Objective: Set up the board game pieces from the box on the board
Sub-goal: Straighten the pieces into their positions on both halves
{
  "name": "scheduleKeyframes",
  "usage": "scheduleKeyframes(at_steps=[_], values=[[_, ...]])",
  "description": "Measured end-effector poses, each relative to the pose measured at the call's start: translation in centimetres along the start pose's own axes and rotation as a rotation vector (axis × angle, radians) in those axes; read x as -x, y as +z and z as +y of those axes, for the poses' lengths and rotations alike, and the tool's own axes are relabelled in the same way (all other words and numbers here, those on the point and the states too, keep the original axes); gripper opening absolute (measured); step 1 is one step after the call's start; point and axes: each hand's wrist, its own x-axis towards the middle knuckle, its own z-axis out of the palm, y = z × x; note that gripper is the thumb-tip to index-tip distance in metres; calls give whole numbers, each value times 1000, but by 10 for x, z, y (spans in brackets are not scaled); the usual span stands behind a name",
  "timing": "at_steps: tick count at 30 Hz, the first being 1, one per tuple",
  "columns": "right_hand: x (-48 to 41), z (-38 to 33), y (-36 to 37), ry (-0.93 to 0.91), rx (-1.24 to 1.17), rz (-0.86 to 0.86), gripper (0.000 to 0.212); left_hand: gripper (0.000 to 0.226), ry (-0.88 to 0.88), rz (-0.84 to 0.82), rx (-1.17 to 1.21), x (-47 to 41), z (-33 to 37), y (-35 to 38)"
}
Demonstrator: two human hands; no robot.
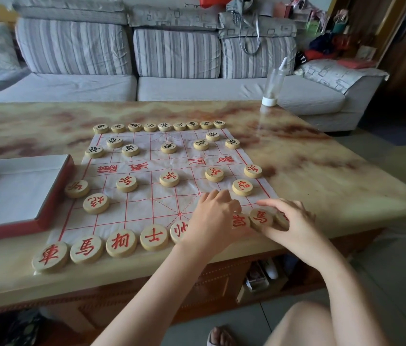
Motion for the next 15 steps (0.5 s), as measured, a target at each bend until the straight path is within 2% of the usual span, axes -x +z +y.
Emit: scheduleKeyframes(at_steps=[4,10,15], values=[[-3,-1,0,-24,37,9,46,76,-6,44,40,3,0,-5],[-8,-1,0,-16,77,19,42,45,72,-102,133,3,-13,-15],[-3,3,0,30,7,-19,39,44,16,-164,220,3,-16,-12]])
